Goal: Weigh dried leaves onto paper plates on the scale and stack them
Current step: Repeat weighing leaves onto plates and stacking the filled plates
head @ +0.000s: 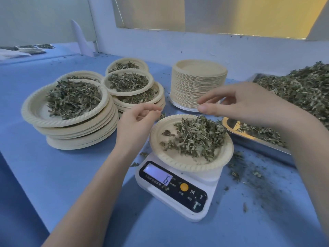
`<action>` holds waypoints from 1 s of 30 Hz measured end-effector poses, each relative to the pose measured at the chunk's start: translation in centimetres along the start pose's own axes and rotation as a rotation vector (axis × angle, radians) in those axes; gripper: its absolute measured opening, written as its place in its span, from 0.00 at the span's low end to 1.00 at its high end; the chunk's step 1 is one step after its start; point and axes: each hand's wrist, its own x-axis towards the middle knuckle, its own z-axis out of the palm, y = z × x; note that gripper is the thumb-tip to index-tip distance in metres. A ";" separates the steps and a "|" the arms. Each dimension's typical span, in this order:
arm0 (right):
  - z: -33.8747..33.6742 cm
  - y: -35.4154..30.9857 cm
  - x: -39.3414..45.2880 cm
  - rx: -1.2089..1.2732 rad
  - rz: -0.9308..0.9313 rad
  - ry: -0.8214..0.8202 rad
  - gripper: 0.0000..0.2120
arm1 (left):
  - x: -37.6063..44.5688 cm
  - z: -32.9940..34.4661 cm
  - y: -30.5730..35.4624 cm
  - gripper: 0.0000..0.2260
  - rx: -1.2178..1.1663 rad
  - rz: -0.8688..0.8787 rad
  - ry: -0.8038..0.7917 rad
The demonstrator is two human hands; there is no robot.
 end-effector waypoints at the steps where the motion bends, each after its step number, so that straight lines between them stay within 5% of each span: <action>1: 0.0 0.0 0.0 -0.005 0.002 -0.019 0.21 | 0.0 0.0 -0.1 0.05 -0.005 -0.009 0.001; 13: -0.9 0.9 -0.1 -0.023 -0.007 -0.137 0.20 | 0.3 -0.1 -0.5 0.06 -0.007 -0.052 -0.038; 15: -1.2 1.2 -0.2 -0.037 0.010 -0.193 0.27 | 0.4 -0.1 -0.5 0.10 -0.002 -0.073 -0.051; 20: -0.8 2.5 -0.4 -0.189 0.143 -0.570 0.67 | 0.3 -0.2 -0.5 0.24 0.089 -0.169 -0.291; 26: 1.2 3.5 0.5 -0.142 0.089 -0.574 0.68 | -0.9 1.1 -0.3 0.25 0.100 -0.216 -0.289; 30: 1.7 4.1 0.6 0.000 0.016 -0.442 0.66 | -0.5 1.1 0.7 0.13 0.000 -0.222 -0.201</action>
